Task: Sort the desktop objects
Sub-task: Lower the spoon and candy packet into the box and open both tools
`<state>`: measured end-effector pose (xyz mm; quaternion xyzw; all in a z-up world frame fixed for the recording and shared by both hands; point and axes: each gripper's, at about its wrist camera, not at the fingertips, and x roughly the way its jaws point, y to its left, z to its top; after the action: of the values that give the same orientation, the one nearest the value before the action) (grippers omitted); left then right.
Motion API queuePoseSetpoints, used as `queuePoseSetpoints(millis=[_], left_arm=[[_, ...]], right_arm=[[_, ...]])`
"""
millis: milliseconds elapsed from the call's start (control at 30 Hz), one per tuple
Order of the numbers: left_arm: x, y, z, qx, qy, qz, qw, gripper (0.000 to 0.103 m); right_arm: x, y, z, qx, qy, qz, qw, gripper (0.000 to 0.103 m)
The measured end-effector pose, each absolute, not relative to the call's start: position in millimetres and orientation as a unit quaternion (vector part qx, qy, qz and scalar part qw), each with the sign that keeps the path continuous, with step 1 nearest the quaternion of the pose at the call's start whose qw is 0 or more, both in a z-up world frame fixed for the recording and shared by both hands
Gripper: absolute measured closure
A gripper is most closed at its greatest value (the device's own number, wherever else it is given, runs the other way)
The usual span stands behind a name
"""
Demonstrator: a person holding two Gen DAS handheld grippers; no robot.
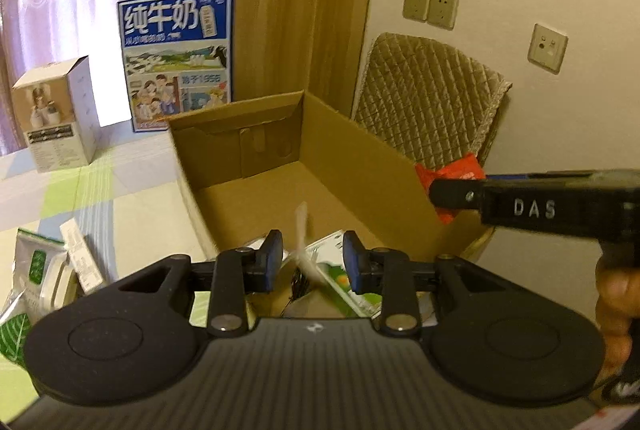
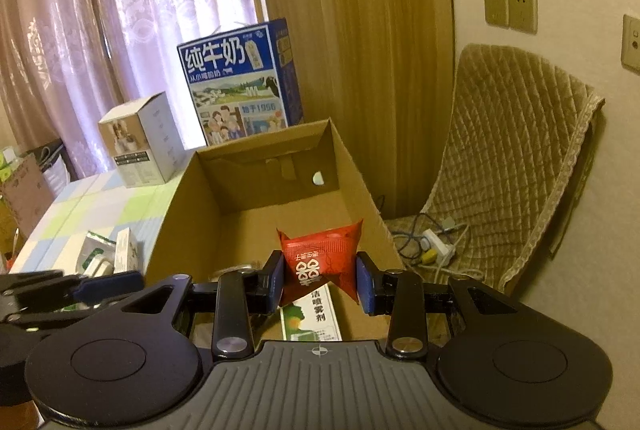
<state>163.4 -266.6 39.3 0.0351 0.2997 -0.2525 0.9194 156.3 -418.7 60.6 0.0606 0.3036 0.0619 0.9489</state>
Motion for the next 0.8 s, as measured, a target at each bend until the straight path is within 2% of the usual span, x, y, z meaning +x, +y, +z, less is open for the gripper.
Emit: queuePoseSetpoints(millis=[400,433,467,533,800], left_arm=[[153.4,-228.5,36.2,0.004,0.302,-0.229,0.925,0.076],[153.1,-226.8,37.2,0.003,0.301,-0.227,0.926,0.076],[153.1,-225.5,37.9,0.002,0.300,-0.226,0.927,0.076],[152.8,-222.9,38.4,-0.001,0.300,-0.224,0.927,0.075],[148.3,-208.5,36.3,-0.004,0.303,-0.211,0.929,0.071]], right_arm=[[163.0,-406.6,54.5,0.067,0.308,0.076,0.946,0.068],[164.5,-405.6,56.3,0.073,0.302,0.085,0.947,0.065],[166.2,-404.8,58.7,0.078,0.296,0.095,0.947,0.051],[168.4,-403.5,64.0,0.080,0.286,0.096,0.950,0.040],[160.2,-404.7,72.2,0.085,0.280,0.085,0.952,0.039]])
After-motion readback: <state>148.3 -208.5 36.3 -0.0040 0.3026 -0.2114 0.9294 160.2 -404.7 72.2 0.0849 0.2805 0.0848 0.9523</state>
